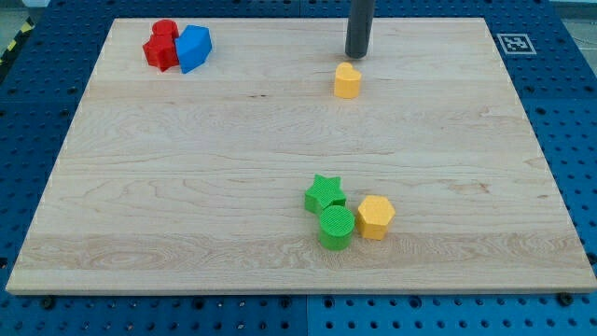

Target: Push the yellow heart to the top of the yellow hexagon

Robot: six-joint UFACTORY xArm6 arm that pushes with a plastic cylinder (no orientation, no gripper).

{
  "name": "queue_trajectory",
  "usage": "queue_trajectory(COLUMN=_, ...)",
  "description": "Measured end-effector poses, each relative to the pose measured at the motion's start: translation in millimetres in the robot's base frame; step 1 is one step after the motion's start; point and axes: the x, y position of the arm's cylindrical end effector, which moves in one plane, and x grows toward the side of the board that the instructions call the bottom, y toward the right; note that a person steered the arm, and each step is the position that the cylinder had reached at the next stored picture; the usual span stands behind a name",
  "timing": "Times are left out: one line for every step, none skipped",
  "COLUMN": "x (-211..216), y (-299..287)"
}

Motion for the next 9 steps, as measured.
queue_trajectory(x=41.7, y=0.0)
queue_trajectory(x=57.6, y=-1.7)
queue_trajectory(x=17.1, y=-29.8)
queue_trajectory(x=48.2, y=-49.7)
queue_trajectory(x=71.2, y=-49.6)
queue_trajectory(x=71.2, y=-49.6)
queue_trajectory(x=70.9, y=-32.6)
queue_trajectory(x=74.4, y=-7.3)
queue_trajectory(x=92.0, y=9.7)
